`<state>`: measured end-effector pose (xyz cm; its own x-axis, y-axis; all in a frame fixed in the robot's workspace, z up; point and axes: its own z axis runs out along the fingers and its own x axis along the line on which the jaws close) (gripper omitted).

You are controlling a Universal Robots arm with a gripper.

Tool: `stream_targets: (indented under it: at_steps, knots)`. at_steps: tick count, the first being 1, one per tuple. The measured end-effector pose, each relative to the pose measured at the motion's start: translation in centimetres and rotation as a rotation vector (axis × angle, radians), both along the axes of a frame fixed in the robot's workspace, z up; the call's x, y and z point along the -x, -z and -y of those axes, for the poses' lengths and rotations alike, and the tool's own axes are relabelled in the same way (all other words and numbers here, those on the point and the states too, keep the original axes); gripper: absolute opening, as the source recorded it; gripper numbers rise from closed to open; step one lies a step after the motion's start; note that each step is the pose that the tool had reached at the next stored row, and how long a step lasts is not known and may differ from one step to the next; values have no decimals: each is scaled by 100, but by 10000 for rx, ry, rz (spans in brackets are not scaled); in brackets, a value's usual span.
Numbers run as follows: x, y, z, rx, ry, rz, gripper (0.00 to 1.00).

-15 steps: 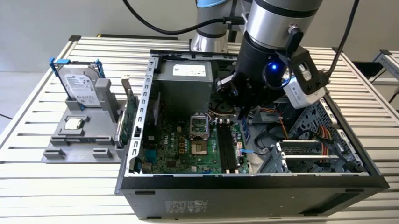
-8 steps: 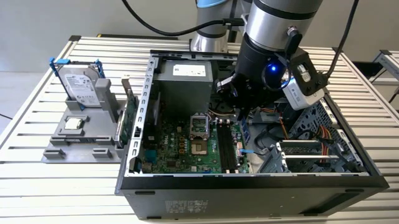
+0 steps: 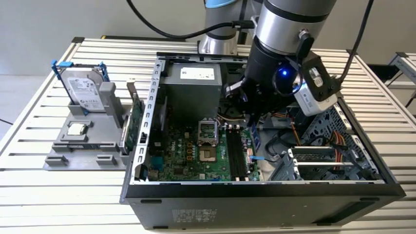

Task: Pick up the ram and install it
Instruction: 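Insert the ram into the slot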

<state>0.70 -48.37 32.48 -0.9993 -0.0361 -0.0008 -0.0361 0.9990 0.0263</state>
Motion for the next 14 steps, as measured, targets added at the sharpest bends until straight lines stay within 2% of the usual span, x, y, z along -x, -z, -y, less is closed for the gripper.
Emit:
stream_targets:
  at_steps: [14]
  knots:
    - [0, 42, 0, 56, -1, 0, 0]
